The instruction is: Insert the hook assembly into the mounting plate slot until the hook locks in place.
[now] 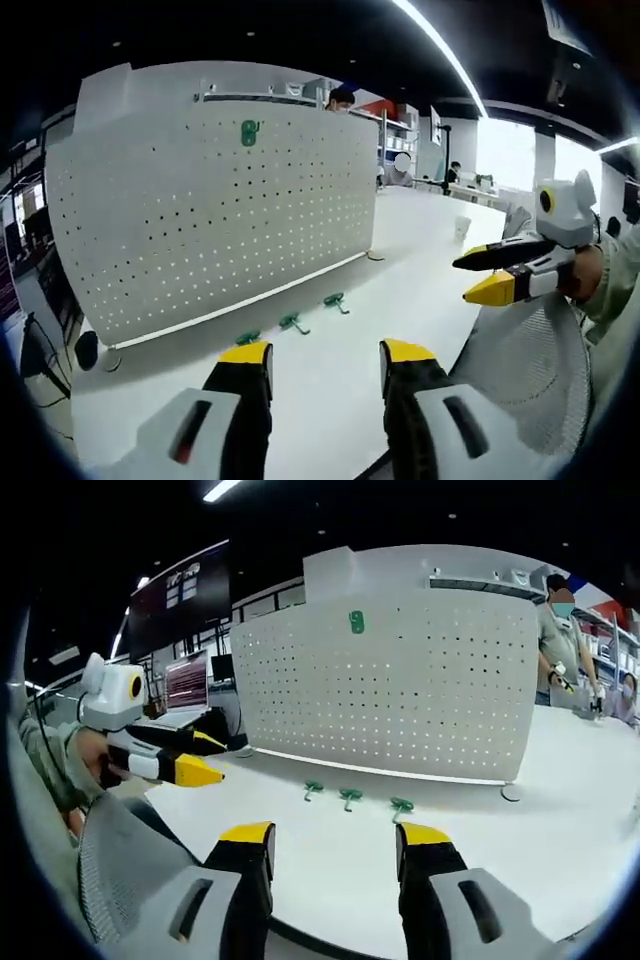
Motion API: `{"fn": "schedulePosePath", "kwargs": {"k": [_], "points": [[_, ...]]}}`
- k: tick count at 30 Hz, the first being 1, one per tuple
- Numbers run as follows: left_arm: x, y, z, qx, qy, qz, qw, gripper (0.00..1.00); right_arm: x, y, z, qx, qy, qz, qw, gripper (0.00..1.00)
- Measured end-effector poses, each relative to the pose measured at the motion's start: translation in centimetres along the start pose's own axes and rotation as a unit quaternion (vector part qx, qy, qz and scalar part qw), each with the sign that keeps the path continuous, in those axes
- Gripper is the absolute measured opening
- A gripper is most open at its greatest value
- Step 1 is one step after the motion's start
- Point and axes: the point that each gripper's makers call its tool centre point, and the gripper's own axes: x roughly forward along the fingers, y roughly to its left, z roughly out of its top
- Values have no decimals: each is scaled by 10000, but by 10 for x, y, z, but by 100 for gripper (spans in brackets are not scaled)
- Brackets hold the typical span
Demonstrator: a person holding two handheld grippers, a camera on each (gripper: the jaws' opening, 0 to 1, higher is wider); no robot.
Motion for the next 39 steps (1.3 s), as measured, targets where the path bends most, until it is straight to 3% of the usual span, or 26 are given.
{"fn": "schedulePosePath", "kwargs": {"k": [12, 16, 20, 25, 35, 39], "points": [[33, 45, 5, 617, 261, 134, 9977, 43, 1, 2, 0, -228, -52, -18, 9997, 45], [47, 61, -4, 1095, 527, 94, 9925, 41, 2, 2, 0, -231, -60, -23, 9997, 45], [63, 74, -15, 1326, 726, 25, 9885, 39, 3, 2, -1, -267, -39, -16, 9996, 45], [82, 89, -27, 1802, 1048, -170, 9779, 39, 4, 4, -3, -386, -10, -3, 9993, 45], [113, 107, -30, 1801, 1162, -744, 9739, 36, 4, -1, -2, -272, -6, -54, 9996, 43], [122, 108, -36, 1995, 1382, -1029, 9646, 35, 4, 0, -4, -270, 33, -44, 9996, 42]]}}
